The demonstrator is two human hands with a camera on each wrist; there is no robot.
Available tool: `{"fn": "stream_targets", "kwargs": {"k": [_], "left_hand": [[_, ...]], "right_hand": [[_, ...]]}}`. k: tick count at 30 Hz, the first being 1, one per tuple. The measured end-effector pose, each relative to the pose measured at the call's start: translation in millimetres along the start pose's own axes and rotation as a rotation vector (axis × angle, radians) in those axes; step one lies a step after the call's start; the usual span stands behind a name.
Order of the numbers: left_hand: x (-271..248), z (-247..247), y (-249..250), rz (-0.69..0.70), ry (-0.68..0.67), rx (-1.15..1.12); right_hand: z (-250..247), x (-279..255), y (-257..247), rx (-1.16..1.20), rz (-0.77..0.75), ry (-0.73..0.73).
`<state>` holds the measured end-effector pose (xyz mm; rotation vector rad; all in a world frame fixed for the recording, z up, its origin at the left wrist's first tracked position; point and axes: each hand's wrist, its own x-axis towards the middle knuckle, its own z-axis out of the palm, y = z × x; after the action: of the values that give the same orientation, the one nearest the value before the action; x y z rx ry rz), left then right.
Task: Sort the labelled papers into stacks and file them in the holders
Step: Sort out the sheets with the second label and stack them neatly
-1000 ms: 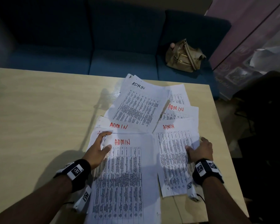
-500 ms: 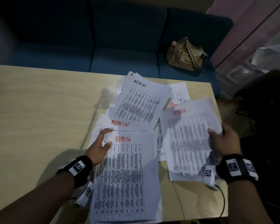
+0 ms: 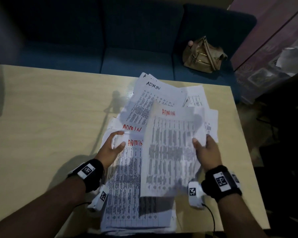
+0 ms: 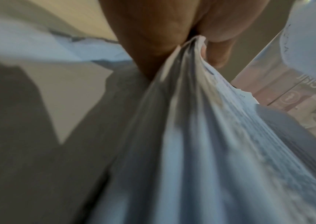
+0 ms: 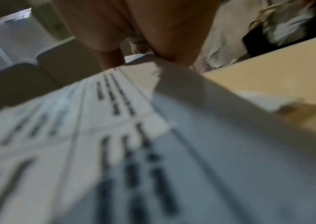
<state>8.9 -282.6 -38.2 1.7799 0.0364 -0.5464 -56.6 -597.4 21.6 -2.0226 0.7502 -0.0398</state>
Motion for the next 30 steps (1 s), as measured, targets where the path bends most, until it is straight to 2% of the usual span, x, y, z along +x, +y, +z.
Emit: {"fn": "stream_targets", "kwargs": {"k": [4, 7, 9, 12, 15, 18, 20, 24, 28, 30], "left_hand": [[-0.6, 1.5, 6.3, -0.066, 0.048, -0.142], [0.9, -0.8, 8.2, -0.085, 0.036, -0.156], [1.8, -2.2, 6.4, -0.091, 0.027, -0.098], [0.0, -1.7, 11.1, -0.105, 0.034, -0.070], [-3.1, -0.3, 22.4, -0.038, -0.050, -0.039], [-1.6, 2.6, 28.4, -0.011, -0.152, 0.026], [0.2, 4.3, 30.0, 0.005, -0.180, 0.032], [1.4, 3.4, 28.6, 0.023, -0.167, 0.033], [0.7, 2.0, 18.9, -0.029, -0.155, 0.036], [0.6, 1.9, 15.4, -0.025, -0.141, 0.052]], "right_hand": [[51.3, -32.7, 12.1, -0.016, 0.055, -0.189], [71.9, -47.2, 11.9, -0.093, 0.099, -0.303], [75.2, -45.3, 8.0, -0.131, 0.087, -0.315], [71.2, -29.4, -0.2, -0.128, 0.060, -0.197], [67.6, -7.1, -13.6, -0.196, -0.036, -0.191], [74.8, 12.9, -23.7, -0.499, -0.197, -0.292], [81.7, 18.9, -28.6, -0.634, -0.244, -0.345], [90.8, 15.3, -26.4, -0.765, -0.287, -0.397], [86.1, 2.1, -23.9, -0.924, -0.483, -0.435], [73.8, 6.3, -19.3, -0.867, -0.449, -0.383]]}}
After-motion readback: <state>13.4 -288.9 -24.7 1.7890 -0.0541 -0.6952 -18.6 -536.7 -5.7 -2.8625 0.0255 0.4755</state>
